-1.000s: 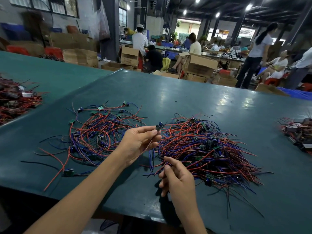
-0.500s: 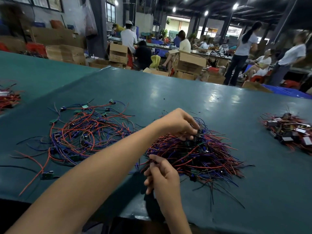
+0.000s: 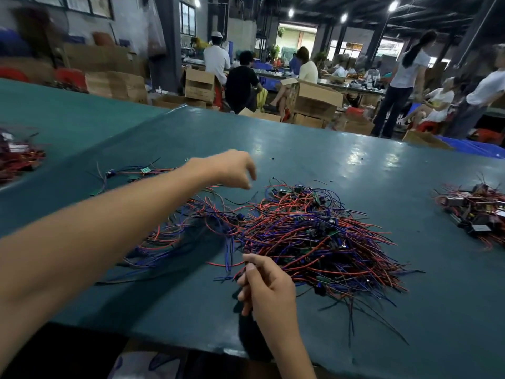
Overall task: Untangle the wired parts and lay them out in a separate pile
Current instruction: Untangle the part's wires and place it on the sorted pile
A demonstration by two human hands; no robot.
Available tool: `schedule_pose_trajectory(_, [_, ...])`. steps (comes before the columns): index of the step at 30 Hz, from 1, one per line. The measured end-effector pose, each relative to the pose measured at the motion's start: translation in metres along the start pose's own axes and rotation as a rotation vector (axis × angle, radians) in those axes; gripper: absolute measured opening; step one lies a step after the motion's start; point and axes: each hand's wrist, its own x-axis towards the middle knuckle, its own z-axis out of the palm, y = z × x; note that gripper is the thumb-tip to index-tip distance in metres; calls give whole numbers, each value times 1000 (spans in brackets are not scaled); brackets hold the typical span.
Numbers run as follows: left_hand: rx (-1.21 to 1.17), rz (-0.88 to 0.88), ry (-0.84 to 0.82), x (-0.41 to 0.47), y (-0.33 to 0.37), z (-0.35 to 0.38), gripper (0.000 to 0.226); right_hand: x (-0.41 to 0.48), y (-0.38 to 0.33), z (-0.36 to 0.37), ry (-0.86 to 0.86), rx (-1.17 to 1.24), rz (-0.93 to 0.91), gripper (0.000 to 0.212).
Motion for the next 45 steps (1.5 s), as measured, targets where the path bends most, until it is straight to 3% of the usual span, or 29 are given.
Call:
schedule_pose_trajectory(4, [214, -147, -205, -19, -69, -13, 31, 2, 3, 3, 7, -93, -7, 26])
schedule_pose_trajectory(7, [163, -193, -358, -37, -98, -5, 29, 2, 4, 3, 9, -104, 1, 25])
schedule_pose_trajectory(12, [5, -77, -4, -47, -99, 29, 23, 3, 6, 3, 10, -105, 6, 24])
schedule_pose_trajectory(14, [-114, -18, 62, -41, -81, 42, 29, 3, 6, 2, 9, -110, 2, 24])
schedule_pose_trajectory(18, [-82, 16, -44, -19, -42, 73, 43, 3, 7, 0, 22, -112, -12, 24])
schedule_pose_trajectory(20, [28, 13, -78, -11, -30, 90, 38, 2, 6, -1, 22, -122, -18, 23])
schedule_pose_trajectory(23, [75, 20, 2, -6, -25, 96, 28, 0, 5, -3, 18, -117, -23, 22])
schedule_pose_trajectory(31, [-526, 4, 296, -24, -36, 29, 17, 2, 8, 1, 11, -114, -14, 25])
schedule_pose_trajectory(33, [-787, 3, 260, -30, -35, 12, 15, 2, 8, 2, 13, -108, -16, 25])
schedule_pose_trajectory(37, [-1280, 40, 17, -51, -33, -6, 26, 3, 7, 2, 13, -97, -12, 25])
schedule_pose_trajectory(40, [-1446, 96, -124, -68, -32, 1, 40, 0, 5, 2, 4, -59, -16, 25])
schedule_pose_trajectory(45, [-1616, 40, -150, -89, -22, 36, 32, 0, -8, 1, 41, 153, -75, 22])
